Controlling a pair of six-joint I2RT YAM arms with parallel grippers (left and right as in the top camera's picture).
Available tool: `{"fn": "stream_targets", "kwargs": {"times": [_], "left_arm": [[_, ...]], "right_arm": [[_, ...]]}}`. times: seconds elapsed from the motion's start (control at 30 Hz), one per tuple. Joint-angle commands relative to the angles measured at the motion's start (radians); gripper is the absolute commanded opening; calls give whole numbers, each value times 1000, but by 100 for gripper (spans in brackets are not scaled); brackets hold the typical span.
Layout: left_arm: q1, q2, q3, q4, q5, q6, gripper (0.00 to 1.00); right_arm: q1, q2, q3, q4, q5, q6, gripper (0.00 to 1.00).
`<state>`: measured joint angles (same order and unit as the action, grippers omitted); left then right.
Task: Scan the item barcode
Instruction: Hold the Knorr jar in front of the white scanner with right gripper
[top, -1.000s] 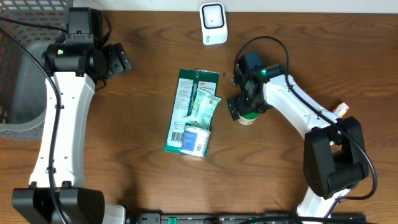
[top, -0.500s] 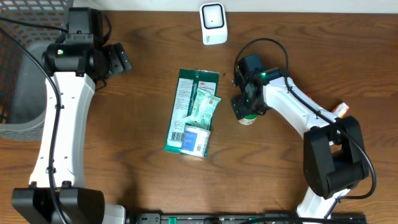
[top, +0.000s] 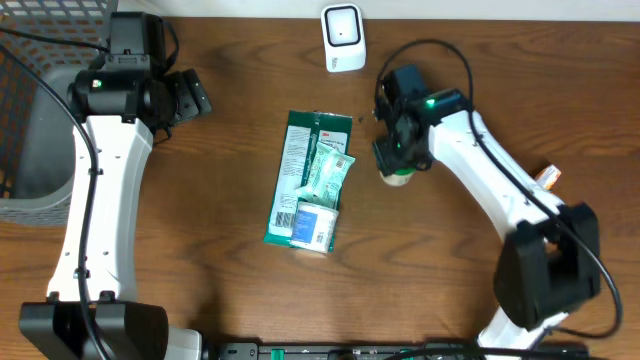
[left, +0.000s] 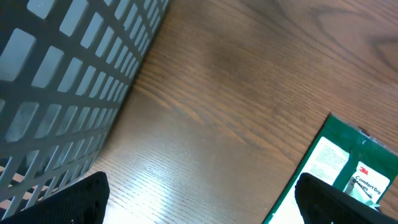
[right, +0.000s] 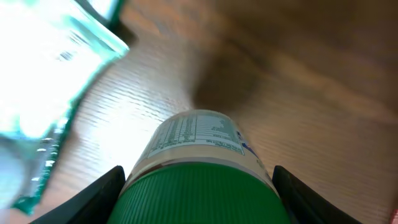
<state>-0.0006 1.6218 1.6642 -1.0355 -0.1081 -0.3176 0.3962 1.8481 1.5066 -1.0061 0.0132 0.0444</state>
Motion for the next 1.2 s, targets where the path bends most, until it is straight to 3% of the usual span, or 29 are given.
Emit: {"fn": "stream_targets", "kwargs": {"times": [0.0,0.17,0.27,0.33,0.73,1.0,1.17], "left_arm": [[5,8,-8,0,-13,-2,96],[5,8,-8,0,-13,-2,96],[5,8,-8,0,-13,-2,96],[5,8,-8,0,-13,-2,96],[5,8,-8,0,-13,-2,96],[5,8,-8,0,-13,-2,96],[5,8,-8,0,-13,-2,96]], "right_arm": [[22,-111,89,8,5,21,51],[23,-174,240,-1,5,100,41],[23,-187,350,14,5,101,22],[23,-188,414,26,6,113,1],[23,-136,492,277,14,156,1],[23,54,493,550,119,155,1],[24,182,492,791,160,61,1]]}}
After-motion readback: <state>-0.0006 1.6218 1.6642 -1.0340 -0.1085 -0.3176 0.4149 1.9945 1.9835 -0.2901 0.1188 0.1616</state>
